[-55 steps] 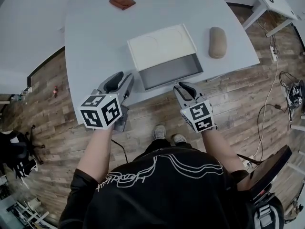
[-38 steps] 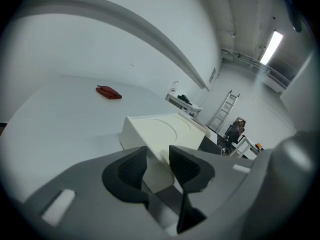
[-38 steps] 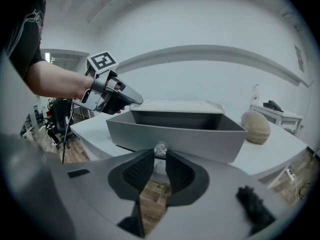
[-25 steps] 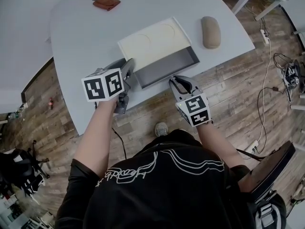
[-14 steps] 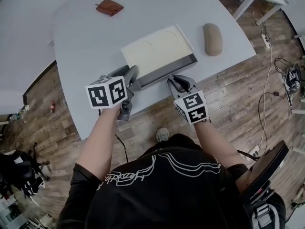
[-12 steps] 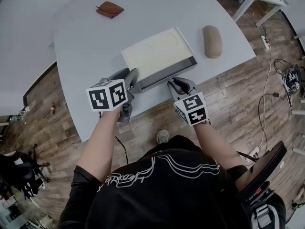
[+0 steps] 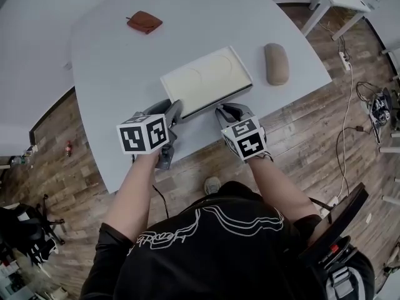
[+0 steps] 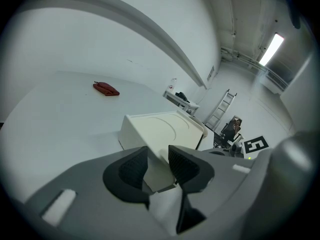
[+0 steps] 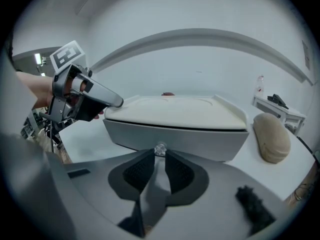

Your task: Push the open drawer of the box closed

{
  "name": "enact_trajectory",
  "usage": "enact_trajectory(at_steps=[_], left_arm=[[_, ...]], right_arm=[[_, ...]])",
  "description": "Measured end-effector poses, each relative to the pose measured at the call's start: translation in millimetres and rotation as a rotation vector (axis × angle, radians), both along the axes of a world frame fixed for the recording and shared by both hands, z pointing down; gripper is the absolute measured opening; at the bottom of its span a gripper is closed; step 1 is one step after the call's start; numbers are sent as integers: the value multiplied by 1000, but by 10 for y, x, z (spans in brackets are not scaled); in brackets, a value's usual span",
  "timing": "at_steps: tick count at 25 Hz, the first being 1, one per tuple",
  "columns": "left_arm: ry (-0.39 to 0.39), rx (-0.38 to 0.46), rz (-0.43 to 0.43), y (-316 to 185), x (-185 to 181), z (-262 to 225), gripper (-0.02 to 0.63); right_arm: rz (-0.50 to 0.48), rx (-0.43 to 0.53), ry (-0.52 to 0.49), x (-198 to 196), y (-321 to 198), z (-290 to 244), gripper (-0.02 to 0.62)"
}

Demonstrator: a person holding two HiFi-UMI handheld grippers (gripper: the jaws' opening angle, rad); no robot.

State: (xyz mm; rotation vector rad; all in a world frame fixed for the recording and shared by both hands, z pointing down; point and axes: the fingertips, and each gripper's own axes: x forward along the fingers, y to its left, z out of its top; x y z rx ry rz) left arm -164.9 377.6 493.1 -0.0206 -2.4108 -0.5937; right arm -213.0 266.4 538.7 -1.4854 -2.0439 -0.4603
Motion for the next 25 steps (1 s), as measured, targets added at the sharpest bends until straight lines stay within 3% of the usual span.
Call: enact_trajectory(at_steps=[18,25], left_arm=[[-26,-26,-21,-68,61,-68,166],[-71,-39,-25,-494,397,-343,169]], right_arm=[[-58,36,0,-11,-92,-88,74],[-191,-90,61,333,-330,-581,74]])
